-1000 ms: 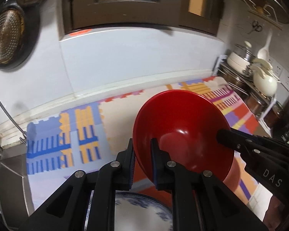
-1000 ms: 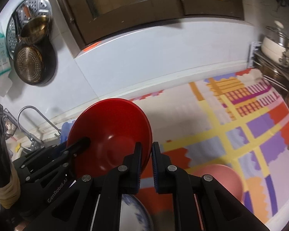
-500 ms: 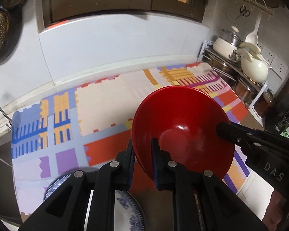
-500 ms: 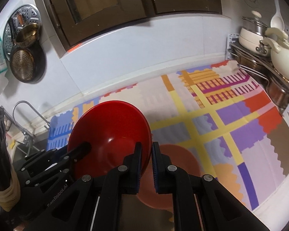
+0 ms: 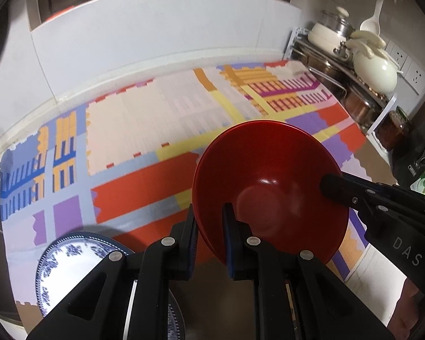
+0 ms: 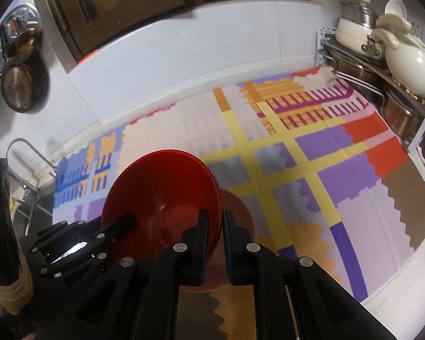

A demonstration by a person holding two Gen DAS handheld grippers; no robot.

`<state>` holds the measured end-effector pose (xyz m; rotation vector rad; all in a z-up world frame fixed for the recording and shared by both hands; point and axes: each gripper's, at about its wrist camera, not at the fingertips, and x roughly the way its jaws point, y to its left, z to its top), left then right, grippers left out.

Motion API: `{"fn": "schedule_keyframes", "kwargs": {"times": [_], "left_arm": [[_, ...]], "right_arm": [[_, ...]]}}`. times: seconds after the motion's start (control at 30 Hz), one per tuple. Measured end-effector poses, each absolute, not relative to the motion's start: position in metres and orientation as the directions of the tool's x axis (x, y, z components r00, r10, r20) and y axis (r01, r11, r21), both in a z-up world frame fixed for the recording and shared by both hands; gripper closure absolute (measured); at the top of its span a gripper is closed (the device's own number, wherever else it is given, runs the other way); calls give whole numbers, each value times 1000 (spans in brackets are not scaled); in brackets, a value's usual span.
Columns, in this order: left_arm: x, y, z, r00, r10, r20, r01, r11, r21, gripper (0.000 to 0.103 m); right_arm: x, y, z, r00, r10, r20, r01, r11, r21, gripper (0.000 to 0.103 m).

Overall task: Organize plates and bowls
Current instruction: 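Lift the red-and-black bowl with the left gripper and carry it over the pink bowl, then lower the red-and-black bowl into the pink bowl and open the left gripper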

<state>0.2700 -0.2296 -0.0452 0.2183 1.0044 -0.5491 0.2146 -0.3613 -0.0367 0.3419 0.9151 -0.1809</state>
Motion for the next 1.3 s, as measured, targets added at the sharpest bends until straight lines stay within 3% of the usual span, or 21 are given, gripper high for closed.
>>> {"fn": "schedule_keyframes", "kwargs": {"times": [0.87,1.13,1.23,1.3], "left_arm": [[265,-248,-76,391,-276,-878,520,853,-37,86],[266,-249,-76,384,-297,-874,537,842,-51,76],[263,-251,-75,376,-305,-875,549,834,-55,68],[259,-252,-72,393,-301,-869,552,833,-39,56]], "right_arm": [[214,-380,-77,527,31,-849,292,932,215,91],[214,-380,-79,526,27,-850,293,933,211,91],[212,-380,-79,530,29,-848,295,931,216,90],[211,-382,-77,535,29,-845,296,930,219,80]]}}
